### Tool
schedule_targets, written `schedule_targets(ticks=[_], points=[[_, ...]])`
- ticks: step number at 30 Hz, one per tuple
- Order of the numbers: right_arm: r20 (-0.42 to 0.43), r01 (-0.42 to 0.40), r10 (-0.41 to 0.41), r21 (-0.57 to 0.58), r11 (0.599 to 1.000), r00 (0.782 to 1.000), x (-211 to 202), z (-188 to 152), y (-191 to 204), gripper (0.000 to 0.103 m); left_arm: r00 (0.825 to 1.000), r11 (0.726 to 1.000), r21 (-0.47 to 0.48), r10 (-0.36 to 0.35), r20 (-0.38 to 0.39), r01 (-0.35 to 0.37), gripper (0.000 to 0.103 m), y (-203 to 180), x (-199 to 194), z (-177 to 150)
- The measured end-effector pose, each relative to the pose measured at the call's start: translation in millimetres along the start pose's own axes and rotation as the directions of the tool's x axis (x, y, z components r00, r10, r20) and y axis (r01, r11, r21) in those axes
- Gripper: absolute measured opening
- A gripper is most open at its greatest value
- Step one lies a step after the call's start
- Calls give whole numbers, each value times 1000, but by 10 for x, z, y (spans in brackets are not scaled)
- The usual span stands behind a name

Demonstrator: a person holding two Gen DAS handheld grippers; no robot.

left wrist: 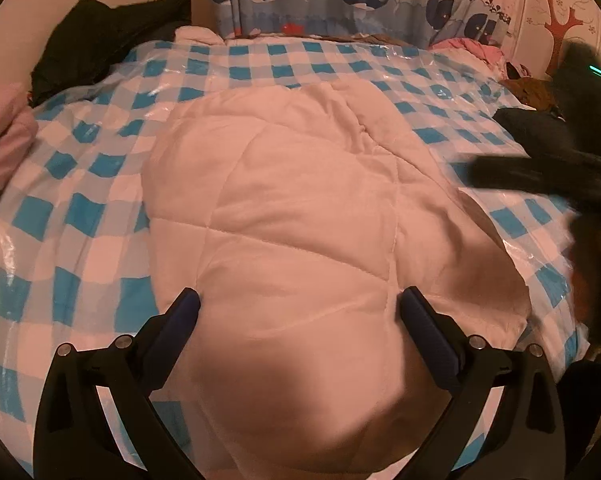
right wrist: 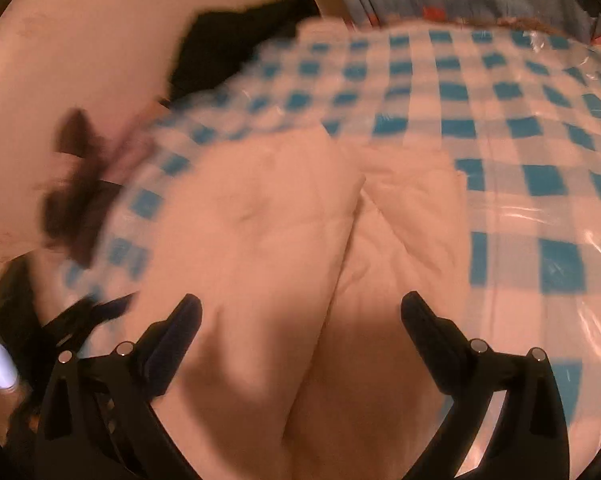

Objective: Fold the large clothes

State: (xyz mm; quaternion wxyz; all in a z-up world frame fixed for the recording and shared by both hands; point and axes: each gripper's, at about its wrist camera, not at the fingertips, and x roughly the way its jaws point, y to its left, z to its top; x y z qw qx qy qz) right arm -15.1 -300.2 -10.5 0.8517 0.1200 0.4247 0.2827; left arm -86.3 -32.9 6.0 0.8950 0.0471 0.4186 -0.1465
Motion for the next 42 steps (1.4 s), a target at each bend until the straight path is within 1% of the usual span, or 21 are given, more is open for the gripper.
schedule_targets(ticks=[1,2,3,4,5,6,7,10,11,14,17,19,20,22,24,29,33,35,38,40,42], points=[[5,7,-7,-5,1000,1000,-86,-105,11,96,1000,1000,14,25,11,-25,96,-36,-28,-3],[-16,22,-22,-12,1000,1000,-81,-180,-2,96,999,998,27,48,20,-48,96,-75,-48,-2],[-95,76,-80,-44,996,992,49,-301,-30,96,997,996,41,76,30,-78,96,-119,-69,-5],[-182,148,-162,-88,985,970,239,-454,-61,96,995,994,47,95,38,-97,96,-153,-92,-3],[-223,114,-125,-61,992,967,373,-574,-155,96,994,993,54,101,44,-103,96,-195,-128,-3],[-225,79,-77,-3,997,971,378,-620,-243,96,992,991,60,116,43,-119,96,-242,-170,-8],[-210,52,-43,39,998,977,328,-627,-297,96,987,987,63,148,57,-151,96,-290,-246,-24],[-122,35,-32,28,999,992,86,-589,-198,96,975,974,98,192,115,-203,96,-425,-543,-81],[-99,28,-26,20,999,995,12,-589,-157,96,971,970,109,202,127,-216,96,-455,-616,-100],[-23,-48,49,37,998,999,-267,-618,-70,96,963,963,130,213,162,-235,96,-523,-837,-153],[57,-98,95,52,994,994,-571,-642,-7,96,967,971,118,187,176,-209,96,-563,-1011,-207],[102,-108,102,55,993,990,-763,-678,60,96,969,978,94,168,180,-188,96,-560,-1083,-233],[113,-102,96,53,993,989,-842,-709,114,96,970,981,80,157,184,-174,96,-568,-1130,-256],[122,-65,60,40,997,991,-937,-773,214,96,969,984,60,154,192,-169,96,-603,-1193,-308],[127,-9,7,20,1000,992,-975,-833,309,96,968,985,41,158,196,-169,96,-607,-1238,-340],[116,97,-96,-5,995,989,-947,-959,445,96,968,988,0,152,198,-155,96,-597,-1365,-429],[94,188,-186,-17,982,978,-880,-983,541,96,969,986,-20,164,183,-163,96,-578,-1424,-519],[93,203,-200,-22,979,975,-875,-996,585,96,970,984,-22,179,163,-178,96,-572,-1422,-563],[82,197,-194,-32,980,978,-839,-964,617,96,973,984,-20,179,146,-178,96,-540,-1397,-599],[78,202,-200,-18,979,977,-830,-909,556,96,973,982,-31,186,138,-184,96,-473,-1370,-601],[94,196,-194,-7,981,976,-877,-869,531,96,971,981,-38,195,140,-192,96,-430,-1371,-599]])
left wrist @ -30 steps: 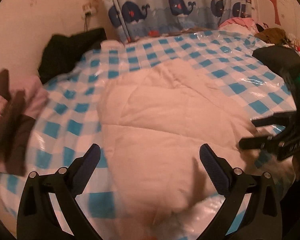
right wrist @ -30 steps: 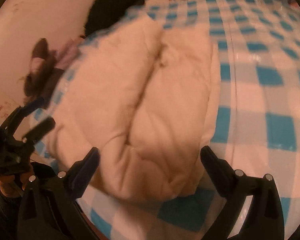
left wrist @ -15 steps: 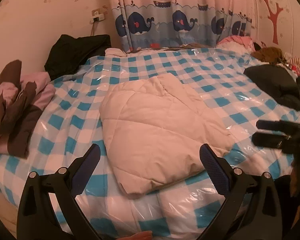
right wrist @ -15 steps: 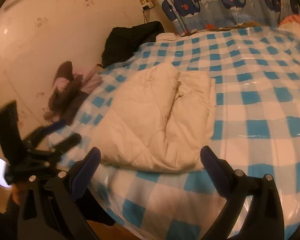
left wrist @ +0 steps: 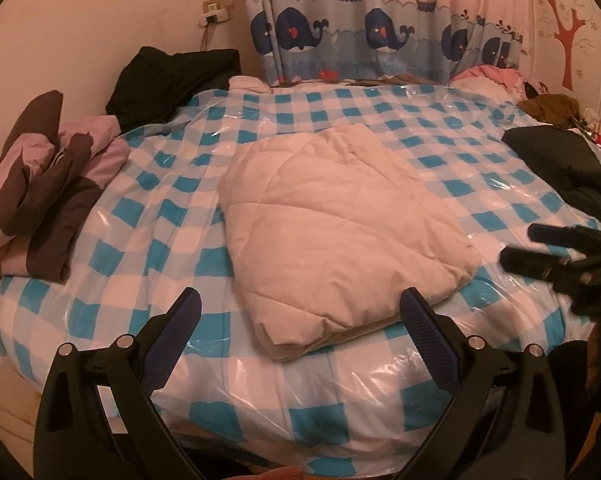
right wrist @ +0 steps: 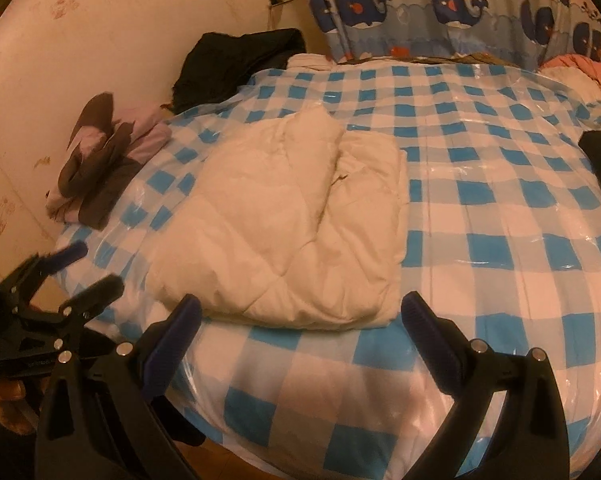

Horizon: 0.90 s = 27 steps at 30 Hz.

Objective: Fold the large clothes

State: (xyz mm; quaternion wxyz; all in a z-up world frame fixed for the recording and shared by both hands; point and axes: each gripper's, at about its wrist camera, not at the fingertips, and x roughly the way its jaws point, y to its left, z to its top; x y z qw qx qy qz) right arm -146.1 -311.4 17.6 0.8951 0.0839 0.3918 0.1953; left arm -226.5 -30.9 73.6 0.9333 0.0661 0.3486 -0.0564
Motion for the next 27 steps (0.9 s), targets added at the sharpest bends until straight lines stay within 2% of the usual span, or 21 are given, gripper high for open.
schedule_targets(ticks=[27], points=[[-48,1,-3,-44,999,999,141,-73,227,96,1000,1000,2,4,23,-4,96,-24,-51,43]])
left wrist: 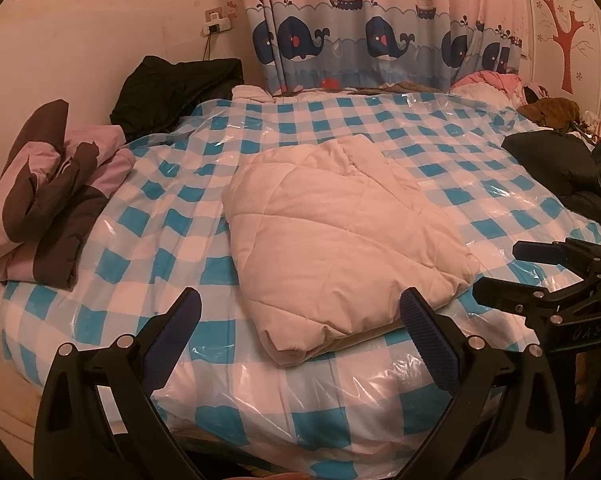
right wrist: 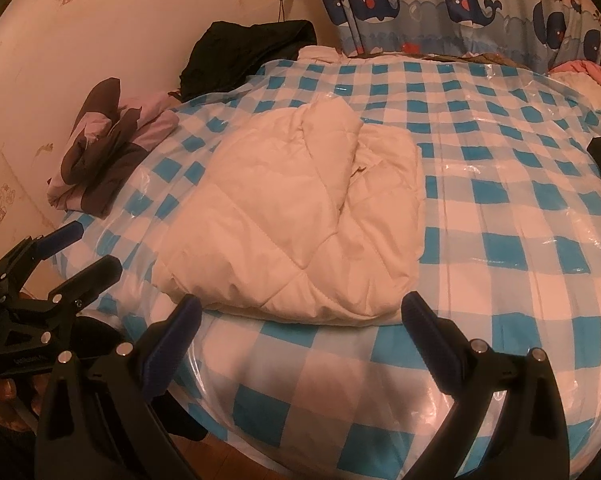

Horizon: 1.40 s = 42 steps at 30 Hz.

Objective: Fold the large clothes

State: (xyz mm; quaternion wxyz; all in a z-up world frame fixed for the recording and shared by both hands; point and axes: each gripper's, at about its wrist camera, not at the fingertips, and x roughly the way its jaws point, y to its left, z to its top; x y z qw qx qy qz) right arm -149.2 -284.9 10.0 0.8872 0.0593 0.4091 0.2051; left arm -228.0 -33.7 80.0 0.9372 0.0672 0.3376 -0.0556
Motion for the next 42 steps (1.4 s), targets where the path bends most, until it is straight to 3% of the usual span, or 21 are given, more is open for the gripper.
schedule_targets(ticks=[42], points=[[-29,-15,14,-7,1000,999,96,-66,113,96,1000,1000,-14,28,-4,-28,96,50,-24,-38]])
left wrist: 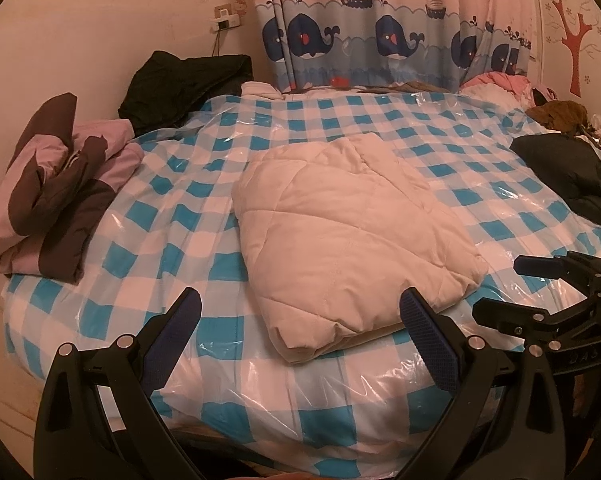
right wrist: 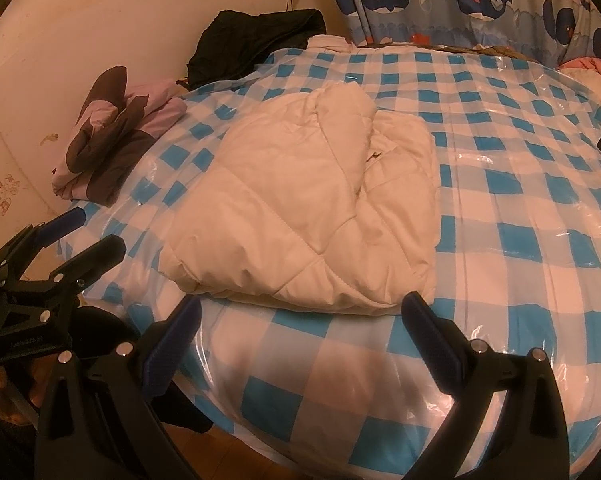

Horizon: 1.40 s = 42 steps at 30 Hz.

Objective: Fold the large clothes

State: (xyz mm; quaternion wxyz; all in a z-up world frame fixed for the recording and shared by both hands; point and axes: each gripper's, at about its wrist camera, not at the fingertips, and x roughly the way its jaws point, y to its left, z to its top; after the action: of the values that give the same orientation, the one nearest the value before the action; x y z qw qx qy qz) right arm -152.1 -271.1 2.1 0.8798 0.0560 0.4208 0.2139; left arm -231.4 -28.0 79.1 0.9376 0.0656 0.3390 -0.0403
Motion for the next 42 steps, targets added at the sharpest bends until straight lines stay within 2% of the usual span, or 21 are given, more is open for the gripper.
schedule_targets(ticks=[42], points=[[-5,-8,8,6,1000,1000,33,-74,61,96,1000,1000,-16,5,-18,-5,96,-1,25,33]])
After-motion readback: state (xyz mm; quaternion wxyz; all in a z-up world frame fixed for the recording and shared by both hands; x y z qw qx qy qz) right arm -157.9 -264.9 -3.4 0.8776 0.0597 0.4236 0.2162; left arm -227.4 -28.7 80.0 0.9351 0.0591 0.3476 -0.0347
